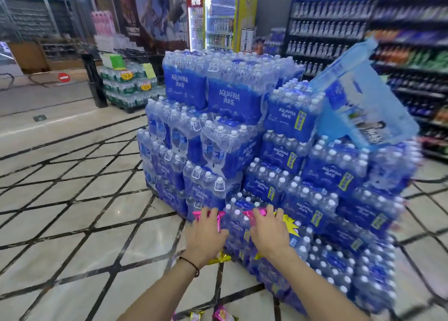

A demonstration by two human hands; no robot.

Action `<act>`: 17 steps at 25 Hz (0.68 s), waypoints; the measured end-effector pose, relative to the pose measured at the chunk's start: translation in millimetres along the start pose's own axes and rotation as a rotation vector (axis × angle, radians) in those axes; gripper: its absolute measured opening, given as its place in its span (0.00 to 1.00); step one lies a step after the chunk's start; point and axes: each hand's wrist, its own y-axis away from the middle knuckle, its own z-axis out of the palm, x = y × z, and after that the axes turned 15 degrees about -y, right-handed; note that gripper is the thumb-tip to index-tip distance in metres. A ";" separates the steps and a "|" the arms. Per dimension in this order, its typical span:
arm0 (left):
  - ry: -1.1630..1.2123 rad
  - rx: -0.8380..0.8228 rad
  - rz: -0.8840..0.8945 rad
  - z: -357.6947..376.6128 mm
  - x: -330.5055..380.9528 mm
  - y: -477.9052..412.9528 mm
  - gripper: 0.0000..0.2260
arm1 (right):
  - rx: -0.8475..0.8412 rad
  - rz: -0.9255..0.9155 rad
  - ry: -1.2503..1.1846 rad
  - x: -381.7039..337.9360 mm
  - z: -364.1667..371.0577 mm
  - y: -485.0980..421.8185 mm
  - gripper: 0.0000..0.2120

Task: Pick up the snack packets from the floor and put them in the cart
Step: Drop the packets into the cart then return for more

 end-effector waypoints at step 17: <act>0.004 -0.116 0.689 22.8 296.1 122.7 0.26 | 0.266 0.604 0.075 214.5 -127.2 255.3 0.19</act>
